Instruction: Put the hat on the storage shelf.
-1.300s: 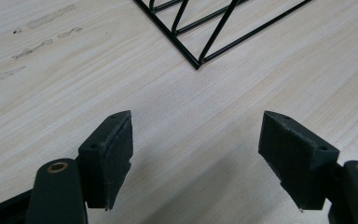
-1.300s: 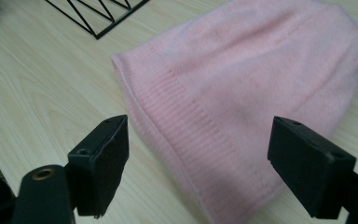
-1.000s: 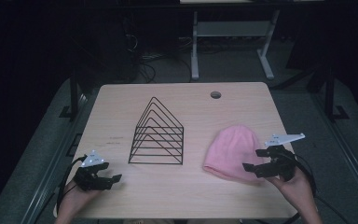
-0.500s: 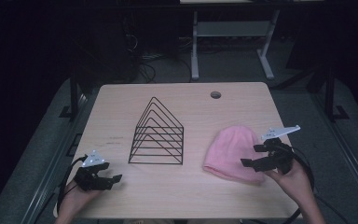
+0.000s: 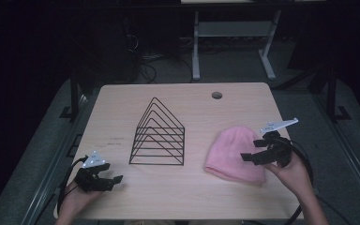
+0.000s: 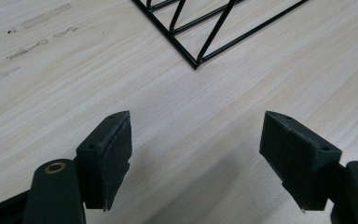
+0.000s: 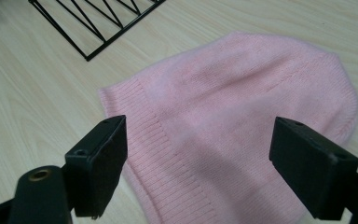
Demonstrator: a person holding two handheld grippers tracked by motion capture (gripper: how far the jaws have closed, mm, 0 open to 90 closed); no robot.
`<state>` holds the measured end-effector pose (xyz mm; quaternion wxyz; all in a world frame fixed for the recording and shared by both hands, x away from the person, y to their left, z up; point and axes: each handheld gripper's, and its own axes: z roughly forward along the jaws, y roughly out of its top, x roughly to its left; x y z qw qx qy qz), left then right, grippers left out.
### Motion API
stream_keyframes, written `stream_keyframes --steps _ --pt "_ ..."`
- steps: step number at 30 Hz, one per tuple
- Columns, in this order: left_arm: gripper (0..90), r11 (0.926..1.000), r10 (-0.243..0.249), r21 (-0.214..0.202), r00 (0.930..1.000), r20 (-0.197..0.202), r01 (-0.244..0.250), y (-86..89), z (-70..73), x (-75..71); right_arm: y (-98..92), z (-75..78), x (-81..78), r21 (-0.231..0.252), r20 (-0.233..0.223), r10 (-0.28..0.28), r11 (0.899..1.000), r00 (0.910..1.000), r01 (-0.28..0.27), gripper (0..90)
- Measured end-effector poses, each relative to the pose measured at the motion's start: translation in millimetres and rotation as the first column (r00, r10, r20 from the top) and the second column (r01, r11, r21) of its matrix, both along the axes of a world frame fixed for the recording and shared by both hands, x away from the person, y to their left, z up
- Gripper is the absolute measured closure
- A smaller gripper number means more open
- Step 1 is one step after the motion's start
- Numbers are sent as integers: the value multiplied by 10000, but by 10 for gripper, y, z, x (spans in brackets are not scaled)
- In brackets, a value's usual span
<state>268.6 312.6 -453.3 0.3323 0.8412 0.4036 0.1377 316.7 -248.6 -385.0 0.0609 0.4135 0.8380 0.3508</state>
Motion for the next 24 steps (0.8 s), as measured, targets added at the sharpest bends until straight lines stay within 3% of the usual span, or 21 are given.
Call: stream_keyframes --steps 18,24 --pt "254 10000 -73 13 10000 20 73 -13 -8 2 0 36 201 -160 -185 -61 9999 9998 58 187" --pt "254 9995 -231 215 9997 -55 232 -34 -11 4 -28 35 283 -149 -301 -113 9998 9995 108 187"
